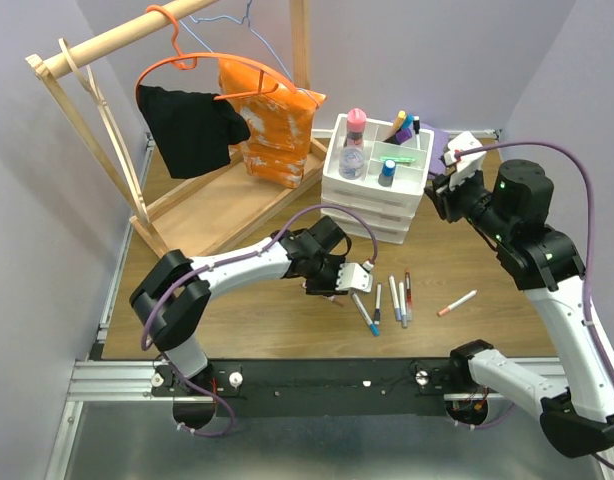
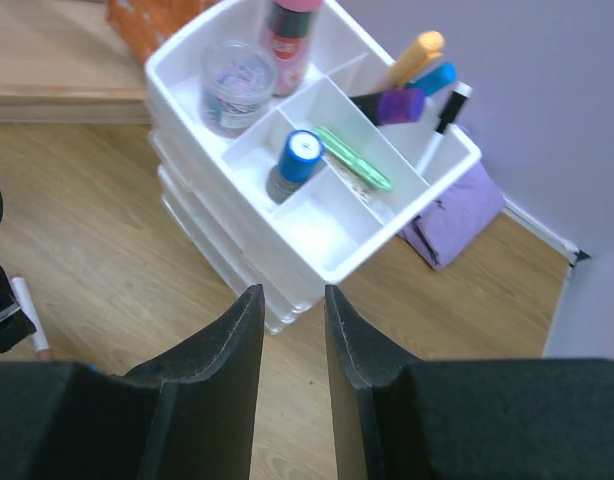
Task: Sort the stationery into containers
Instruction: Pick up the pen from the center of the board.
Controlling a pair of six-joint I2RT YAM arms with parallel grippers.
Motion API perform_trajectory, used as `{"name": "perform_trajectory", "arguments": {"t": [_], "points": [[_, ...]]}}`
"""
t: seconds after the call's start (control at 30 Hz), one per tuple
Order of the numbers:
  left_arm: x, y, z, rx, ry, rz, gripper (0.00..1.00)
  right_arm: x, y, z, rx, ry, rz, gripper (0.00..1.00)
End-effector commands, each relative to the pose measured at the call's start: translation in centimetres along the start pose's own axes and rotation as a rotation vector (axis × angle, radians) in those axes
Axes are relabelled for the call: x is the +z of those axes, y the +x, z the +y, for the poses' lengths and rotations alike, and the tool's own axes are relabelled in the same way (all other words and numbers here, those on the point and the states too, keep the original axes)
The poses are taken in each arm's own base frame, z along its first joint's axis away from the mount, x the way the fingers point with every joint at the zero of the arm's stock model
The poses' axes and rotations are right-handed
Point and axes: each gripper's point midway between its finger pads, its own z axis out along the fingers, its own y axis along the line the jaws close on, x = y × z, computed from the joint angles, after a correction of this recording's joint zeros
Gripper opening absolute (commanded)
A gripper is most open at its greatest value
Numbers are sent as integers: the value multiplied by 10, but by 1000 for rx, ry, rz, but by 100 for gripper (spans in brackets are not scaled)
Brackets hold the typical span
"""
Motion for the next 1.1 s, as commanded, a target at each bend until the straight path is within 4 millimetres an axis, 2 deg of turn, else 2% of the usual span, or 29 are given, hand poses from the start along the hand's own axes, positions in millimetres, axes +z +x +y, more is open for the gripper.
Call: {"name": "perform_trajectory", "arguments": {"t": [0.0, 0.3, 0.57, 0.77, 0.87, 0.93, 0.97, 1.03, 1.07], "points": [[13, -2, 11, 24, -9, 39, 36, -14, 9, -19, 55, 88, 24, 38], [36, 12, -6, 31, 53, 112, 35, -18, 12, -29, 62, 142, 11, 39], [56, 22, -1, -4, 27, 171, 33, -18, 14, -27, 68, 134, -1, 39], [65, 37, -6, -10, 41, 227, 31, -22, 18, -24, 66, 138, -2, 39], [66, 45, -16, -19, 69, 246, 26, -24, 21, -25, 61, 146, -2, 39], [62, 42, -22, -24, 80, 237, 10, -27, 21, -28, 58, 166, -4, 39], [58, 42, -25, -33, 87, 238, 6, -27, 21, -30, 58, 177, -2, 39], [40, 20, -25, -28, 76, 169, 0, -33, 16, -42, 59, 242, -9, 39], [27, 6, -26, -28, 87, 139, 0, -36, 13, -48, 67, 277, -14, 38]]}}
